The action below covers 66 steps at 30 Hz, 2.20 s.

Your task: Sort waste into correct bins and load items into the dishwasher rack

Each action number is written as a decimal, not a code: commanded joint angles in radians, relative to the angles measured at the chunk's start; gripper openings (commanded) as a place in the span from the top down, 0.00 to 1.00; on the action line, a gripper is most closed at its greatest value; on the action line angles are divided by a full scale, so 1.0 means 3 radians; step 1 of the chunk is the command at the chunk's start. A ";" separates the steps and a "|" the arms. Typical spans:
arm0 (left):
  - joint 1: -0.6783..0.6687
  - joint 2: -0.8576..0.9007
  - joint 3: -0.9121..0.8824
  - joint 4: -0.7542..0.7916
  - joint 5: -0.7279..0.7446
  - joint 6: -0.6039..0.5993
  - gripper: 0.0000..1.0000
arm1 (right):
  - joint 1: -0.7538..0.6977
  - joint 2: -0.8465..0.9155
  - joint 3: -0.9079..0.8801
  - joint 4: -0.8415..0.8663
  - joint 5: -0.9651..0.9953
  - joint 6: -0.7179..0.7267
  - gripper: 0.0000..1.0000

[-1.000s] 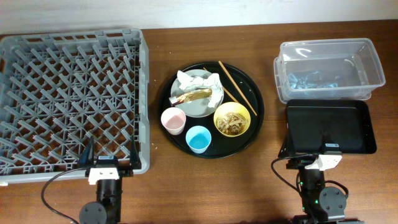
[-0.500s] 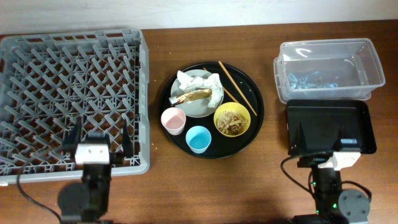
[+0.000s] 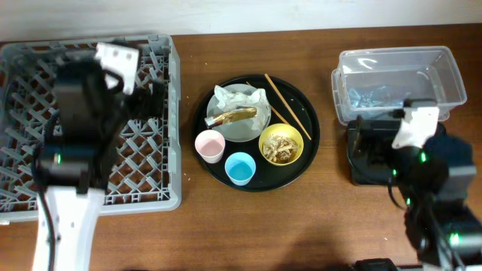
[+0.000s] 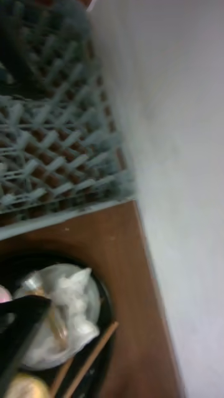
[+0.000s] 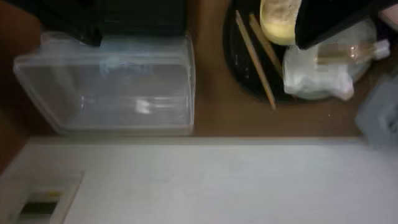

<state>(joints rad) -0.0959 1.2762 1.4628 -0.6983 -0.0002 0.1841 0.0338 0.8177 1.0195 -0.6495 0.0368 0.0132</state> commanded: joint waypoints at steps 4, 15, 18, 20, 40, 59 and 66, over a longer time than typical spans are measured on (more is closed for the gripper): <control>-0.0223 0.1013 0.1380 -0.1055 0.0114 0.0042 0.01 | 0.0018 0.0750 0.0862 -0.0772 -0.0045 -0.0031 0.02; -0.0240 0.1640 0.1724 -0.1326 0.0497 0.0041 0.01 | 0.0018 0.1035 0.1078 -0.1076 -0.0793 -0.0031 0.02; -0.0242 0.1642 0.1724 -0.1378 0.0687 0.0042 0.01 | 0.0018 0.1036 0.1078 -0.1122 -0.0827 -0.0029 0.02; -0.0248 0.1657 0.1724 -0.1367 0.0740 0.0042 0.01 | 0.0018 0.1036 0.1078 -0.1125 -0.0825 -0.0031 0.02; -0.0877 0.3209 0.3096 -0.2087 0.0704 0.0656 0.01 | 0.0018 0.1036 0.1078 -0.1195 -0.0825 -0.0029 0.01; -0.1074 0.4184 0.3094 -0.1815 0.0715 0.0679 0.01 | 0.0018 0.1119 0.1078 -0.1293 -0.0827 -0.0029 0.02; -0.1100 0.4182 0.3127 -0.1829 0.0717 0.0675 0.01 | 0.0018 0.1146 0.1078 -0.1287 -0.0827 -0.0019 0.02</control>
<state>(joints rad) -0.4160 2.5275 2.3863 -1.2446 0.2028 0.3683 0.0338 1.1580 1.3209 -1.0367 -0.2020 0.0036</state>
